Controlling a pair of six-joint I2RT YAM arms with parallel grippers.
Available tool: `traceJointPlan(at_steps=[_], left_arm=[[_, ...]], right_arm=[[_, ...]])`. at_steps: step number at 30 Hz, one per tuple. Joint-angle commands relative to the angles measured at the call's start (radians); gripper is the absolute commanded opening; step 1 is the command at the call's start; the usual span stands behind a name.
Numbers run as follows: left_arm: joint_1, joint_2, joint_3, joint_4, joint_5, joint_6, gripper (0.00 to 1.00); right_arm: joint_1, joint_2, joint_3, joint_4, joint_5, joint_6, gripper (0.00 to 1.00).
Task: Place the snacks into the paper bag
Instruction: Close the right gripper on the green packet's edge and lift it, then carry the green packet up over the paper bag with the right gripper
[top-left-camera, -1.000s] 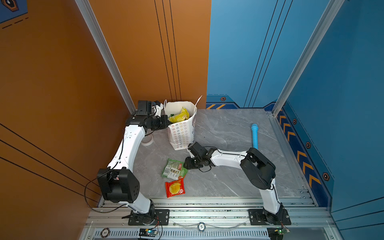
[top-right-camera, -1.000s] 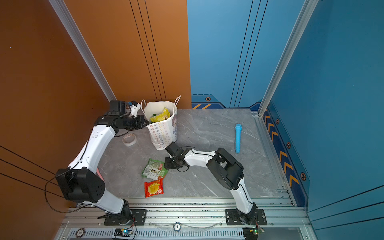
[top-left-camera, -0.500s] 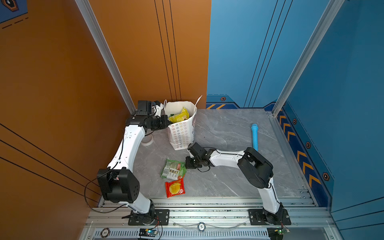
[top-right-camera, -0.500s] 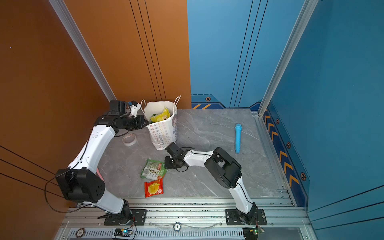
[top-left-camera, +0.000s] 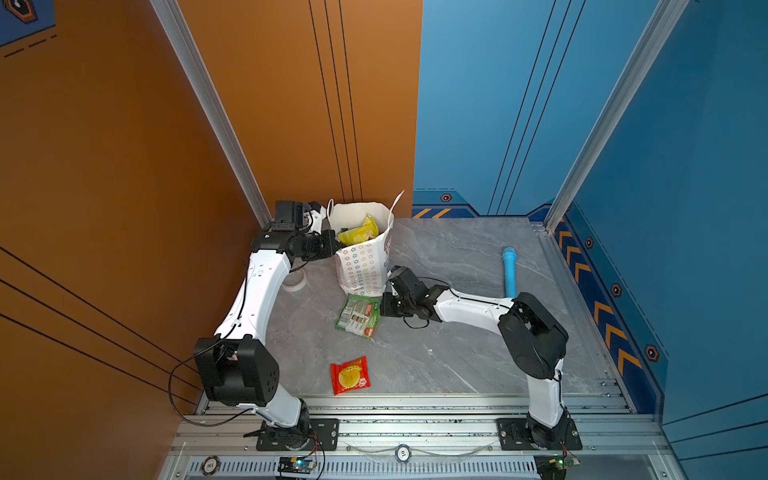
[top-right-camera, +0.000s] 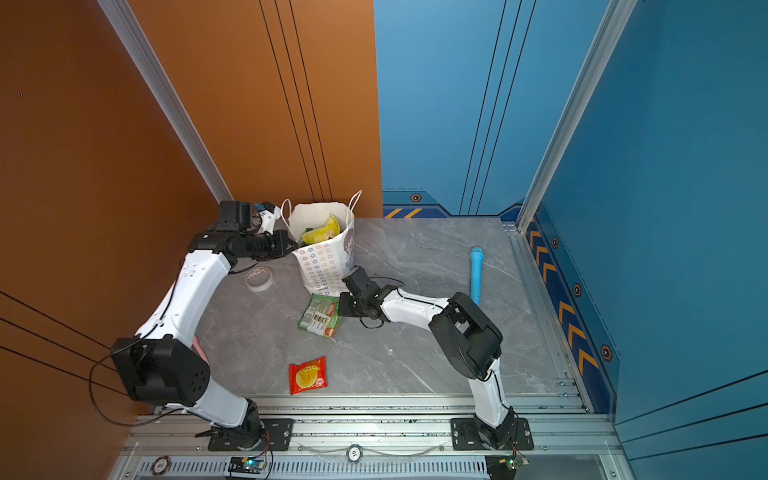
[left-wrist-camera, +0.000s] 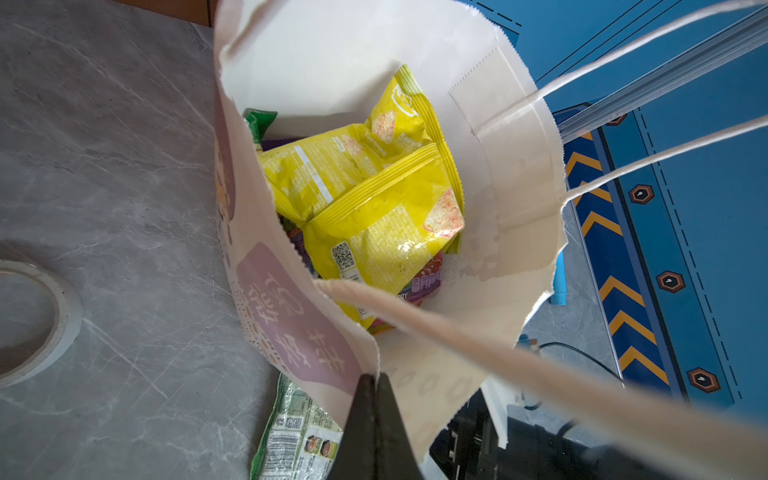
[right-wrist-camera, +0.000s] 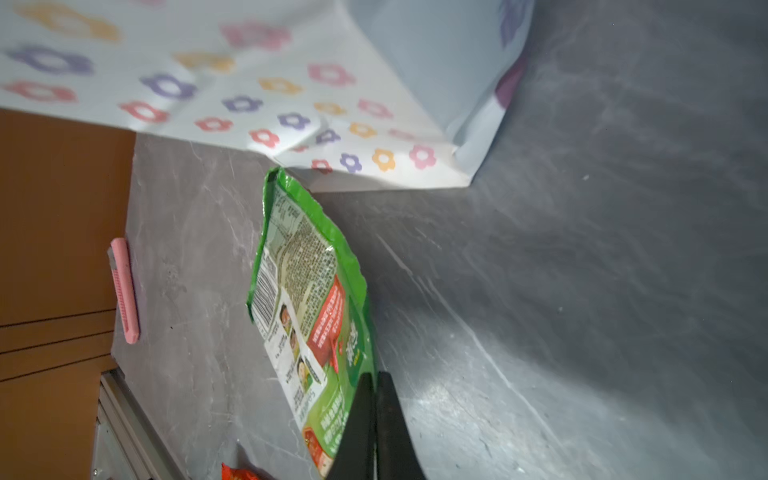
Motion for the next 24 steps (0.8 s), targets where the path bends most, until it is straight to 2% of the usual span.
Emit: traceJointPlan(at_steps=[1, 18, 24], left_arm=[[0.008, -0.014, -0.017, -0.035, -0.015, 0.009, 0.02], [0.004, -0.011, -0.017, -0.034, -0.021, 0.008, 0.02], [0.001, -0.01, -0.017, -0.034, -0.016, 0.006, 0.02]], right_arm=[[-0.014, -0.062, -0.024, -0.032, 0.052, -0.043, 0.0], [-0.015, -0.344, -0.042, -0.183, 0.116, -0.151, 0.0], [-0.009, -0.439, -0.003, -0.25, 0.153, -0.191, 0.0]])
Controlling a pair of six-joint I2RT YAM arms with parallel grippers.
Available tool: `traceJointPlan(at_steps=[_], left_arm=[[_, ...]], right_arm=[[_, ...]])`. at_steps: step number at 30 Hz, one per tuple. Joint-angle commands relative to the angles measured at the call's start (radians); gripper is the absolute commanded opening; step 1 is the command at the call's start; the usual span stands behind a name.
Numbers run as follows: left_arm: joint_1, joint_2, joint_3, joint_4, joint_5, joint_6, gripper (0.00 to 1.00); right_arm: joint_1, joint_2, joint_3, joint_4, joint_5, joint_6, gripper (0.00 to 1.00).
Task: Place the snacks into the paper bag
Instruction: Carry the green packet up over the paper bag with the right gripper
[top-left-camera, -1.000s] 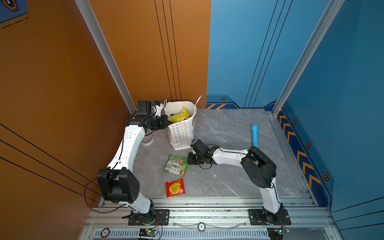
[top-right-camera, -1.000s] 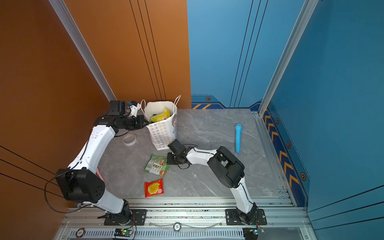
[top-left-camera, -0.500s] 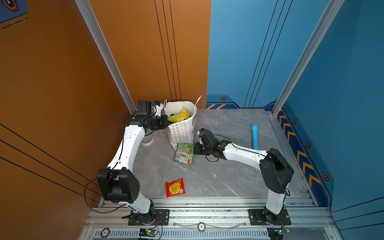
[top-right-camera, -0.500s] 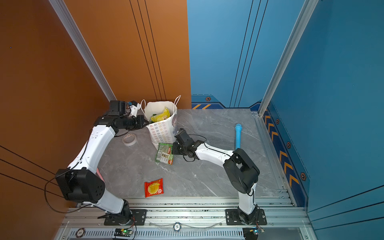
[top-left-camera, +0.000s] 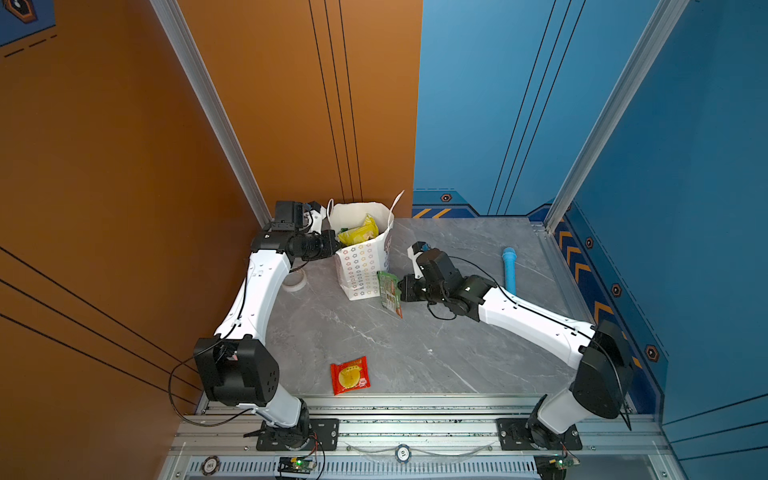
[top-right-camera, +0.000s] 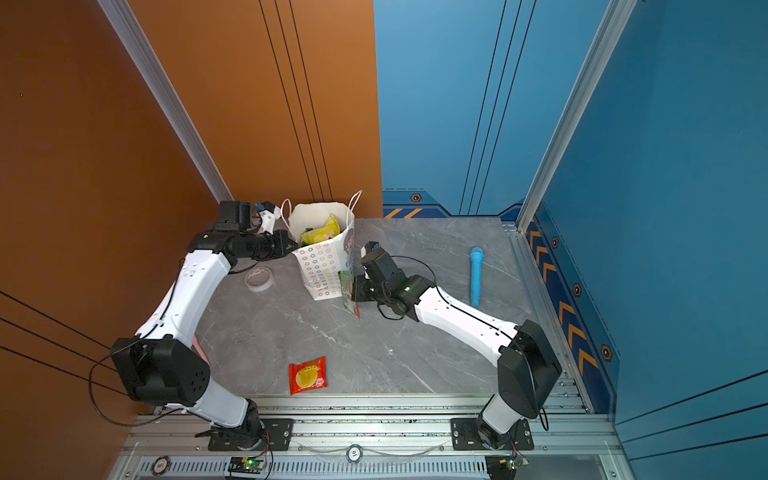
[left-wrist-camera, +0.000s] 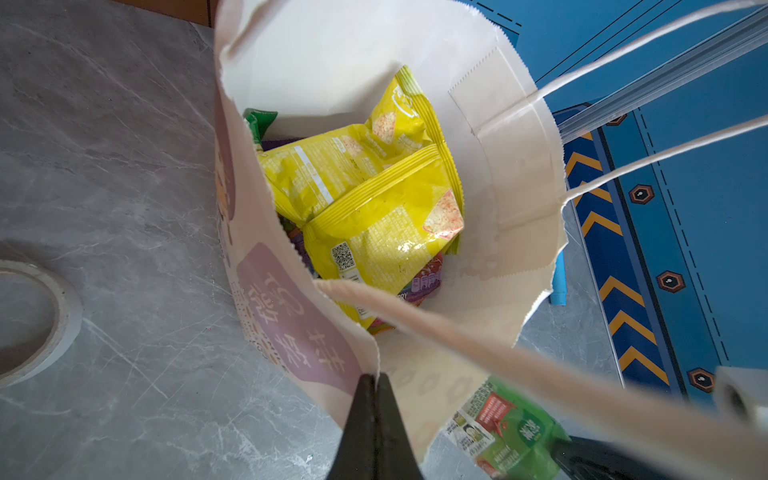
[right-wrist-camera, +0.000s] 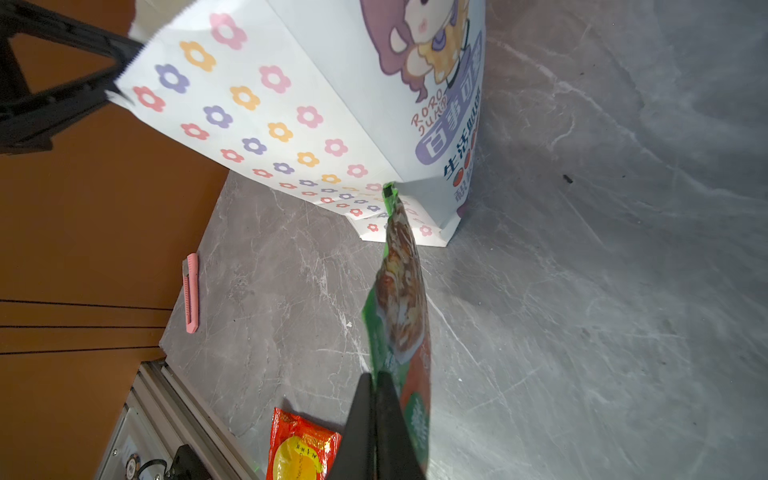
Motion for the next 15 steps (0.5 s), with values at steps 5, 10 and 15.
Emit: traceJointPlan(at_steps=[5, 10, 15], left_arm=[[-0.001, -0.012, -0.019, -0.034, -0.024, 0.009, 0.01], [-0.003, -0.013, -0.017, -0.034, -0.016, 0.006, 0.02], [-0.004, -0.013, -0.019, -0.034, -0.024, 0.008, 0.01]], right_arm=[[0.006, -0.108, 0.086, -0.107, 0.072, -0.072, 0.0], [0.015, -0.135, 0.173, -0.136, 0.058, -0.101, 0.0], [0.026, -0.136, 0.261, -0.142, 0.05, -0.119, 0.0]])
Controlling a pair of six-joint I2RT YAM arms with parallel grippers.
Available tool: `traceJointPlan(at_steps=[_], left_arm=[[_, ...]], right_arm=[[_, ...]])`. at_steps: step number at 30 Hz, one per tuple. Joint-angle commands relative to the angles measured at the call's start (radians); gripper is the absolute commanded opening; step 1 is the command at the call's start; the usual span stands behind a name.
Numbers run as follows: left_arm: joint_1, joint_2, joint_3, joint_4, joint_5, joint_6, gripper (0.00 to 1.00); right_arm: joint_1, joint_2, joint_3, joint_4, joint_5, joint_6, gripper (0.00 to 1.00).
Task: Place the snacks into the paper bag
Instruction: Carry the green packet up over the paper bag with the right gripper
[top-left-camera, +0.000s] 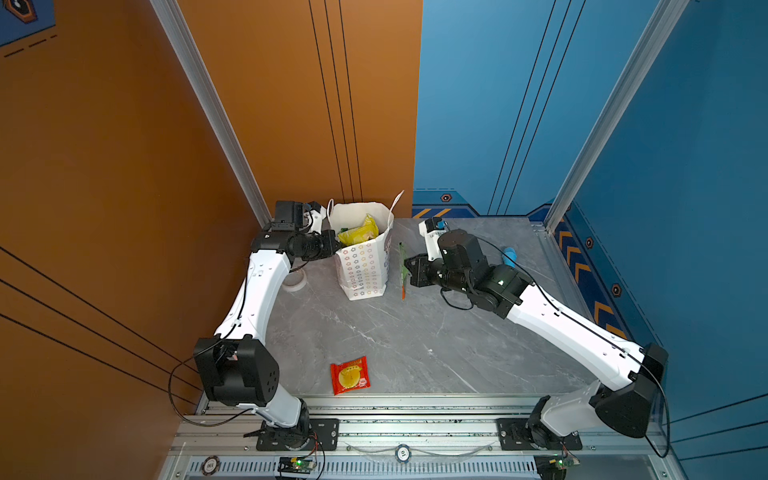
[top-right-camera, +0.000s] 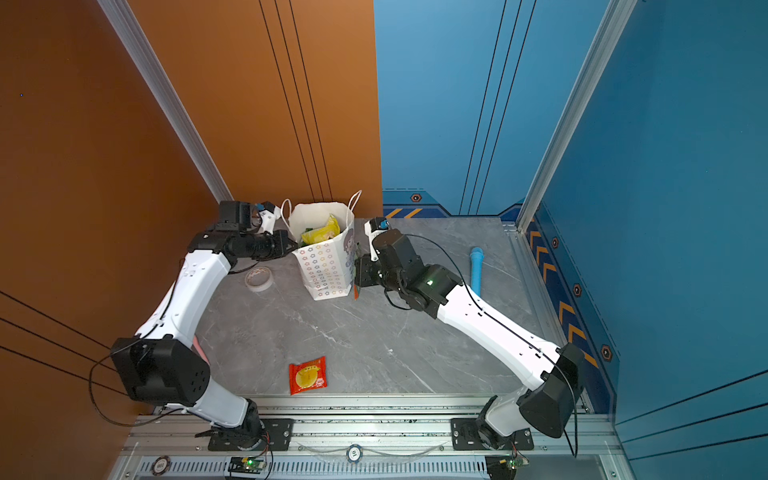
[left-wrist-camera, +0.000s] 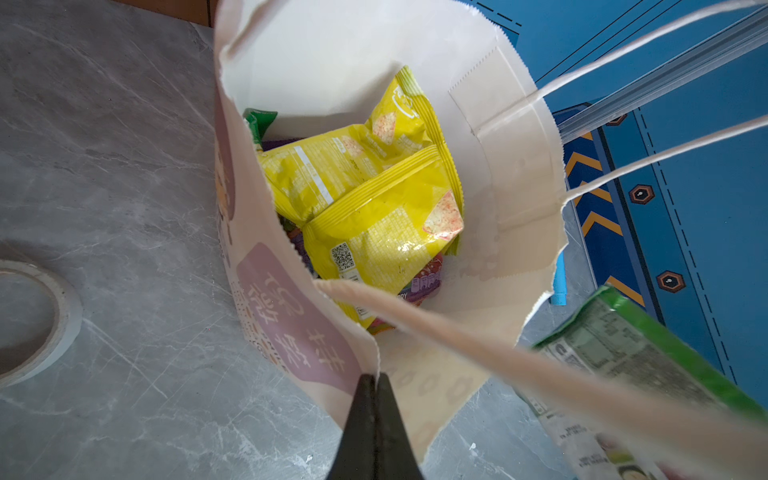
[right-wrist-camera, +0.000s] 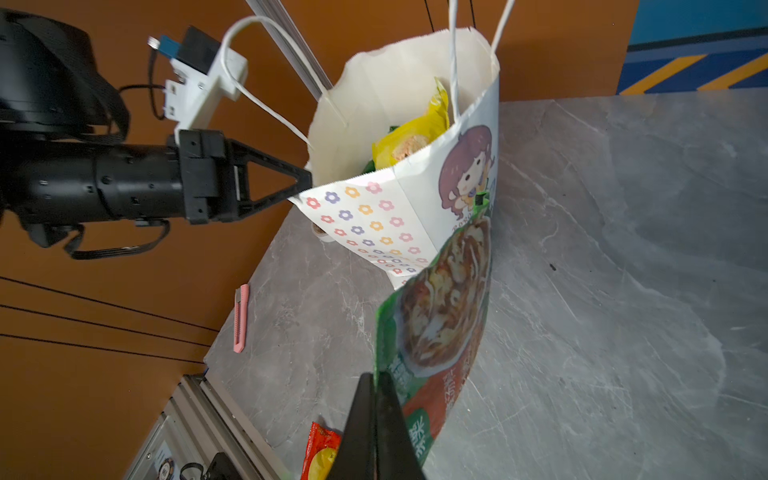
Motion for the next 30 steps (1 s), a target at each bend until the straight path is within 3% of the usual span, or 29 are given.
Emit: traceJointPlan(at_steps=[1, 30], left_arm=[[-0.004, -0.014, -0.019, -0.034, -0.024, 0.009, 0.02], [-0.009, -0.018, -0.017, -0.034, -0.017, 0.007, 0.01]], right_arm=[[0.014, -0.026, 0.073, -0.021, 0.014, -0.04, 0.0], [0.028, 0.329, 0.613, -0.021, -0.047, -0.173, 0.0]])
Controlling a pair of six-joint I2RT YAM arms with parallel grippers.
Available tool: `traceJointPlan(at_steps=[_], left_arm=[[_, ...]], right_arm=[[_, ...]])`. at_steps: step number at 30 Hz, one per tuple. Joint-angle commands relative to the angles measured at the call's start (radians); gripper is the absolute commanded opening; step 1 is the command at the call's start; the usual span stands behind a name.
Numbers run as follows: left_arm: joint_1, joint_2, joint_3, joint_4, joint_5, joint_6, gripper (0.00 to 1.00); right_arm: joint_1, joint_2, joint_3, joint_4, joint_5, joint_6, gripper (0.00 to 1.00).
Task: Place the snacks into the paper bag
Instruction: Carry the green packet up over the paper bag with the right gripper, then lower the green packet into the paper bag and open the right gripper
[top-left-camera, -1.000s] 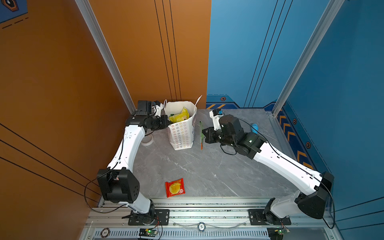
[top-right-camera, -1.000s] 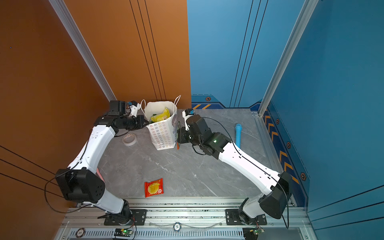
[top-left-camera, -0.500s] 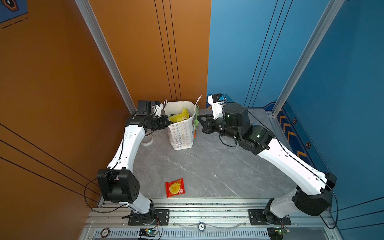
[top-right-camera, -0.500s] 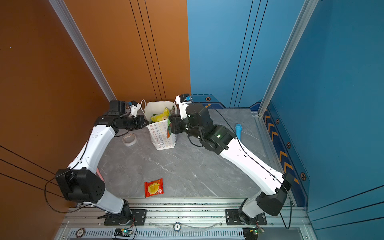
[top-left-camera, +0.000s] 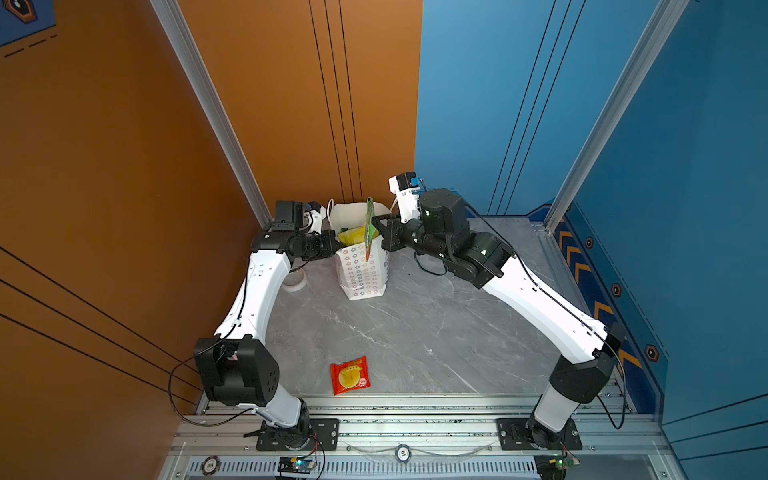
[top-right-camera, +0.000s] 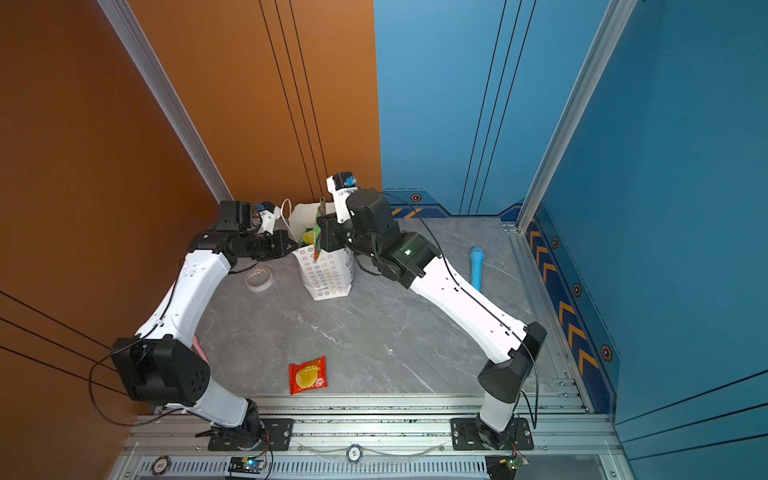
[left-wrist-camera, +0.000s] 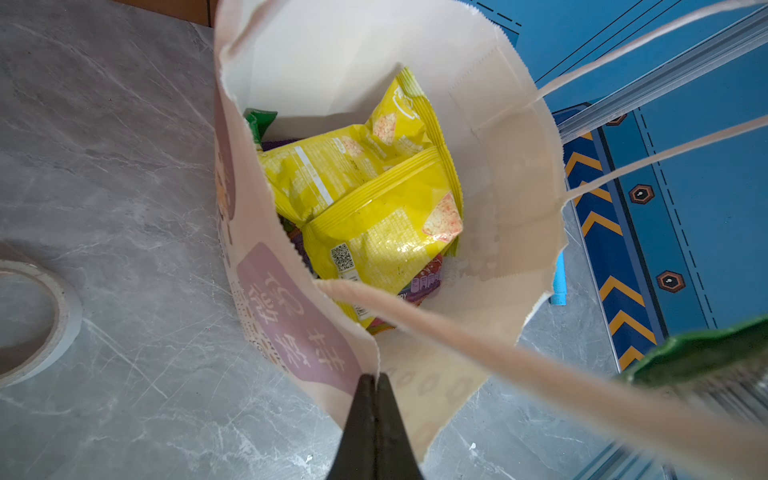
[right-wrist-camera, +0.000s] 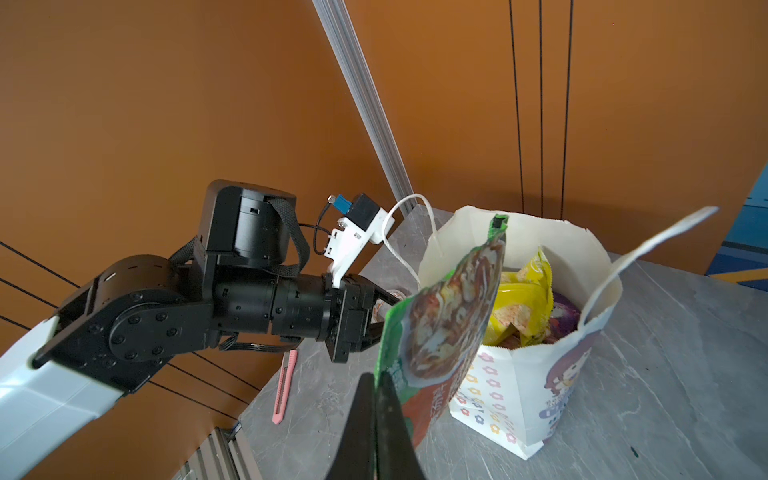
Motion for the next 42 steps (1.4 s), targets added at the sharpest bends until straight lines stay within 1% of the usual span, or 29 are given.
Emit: traceJointPlan(at_steps=[1, 8, 16, 19, 24, 34, 40, 42], left_arm=[[-0.008, -0.017, -0.017, -0.034, -0.017, 0.006, 0.02], [-0.008, -0.017, -0.017, -0.034, -0.016, 0.007, 0.01], [-0.008, -0.011, -0.017, -0.034, -0.015, 0.007, 0.01], [-0.009, -0.006, -0.018, -0.035, -0.016, 0.007, 0.01], [-0.007, -0.002, -0.018, -0.034, -0.018, 0.009, 0.01], [-0.001, 0.001, -0.017, -0.034, -0.013, 0.007, 0.01], [-0.001, -0.002, -0.017, -0.034, -0.014, 0.007, 0.02], [-0.001, -0.002, -0.017, -0.034, -0.013, 0.007, 0.01]], right_arm=[[-0.012, 0.043, 0.085, 0.002, -0.019, -0.032, 0.0], [-0.049, 0.183, 0.23, -0.023, -0.044, -0.026, 0.0], [-0.101, 0.319, 0.34, -0.065, -0.053, -0.022, 0.0], [-0.116, 0.355, 0.345, -0.069, -0.041, -0.028, 0.0], [-0.133, 0.363, 0.345, -0.087, -0.008, -0.049, 0.0], [-0.143, 0.317, 0.338, -0.107, 0.054, -0.101, 0.0], [-0.146, 0.318, 0.337, -0.109, 0.113, -0.093, 0.0], [-0.146, 0.285, 0.337, -0.109, 0.127, -0.089, 0.0]])
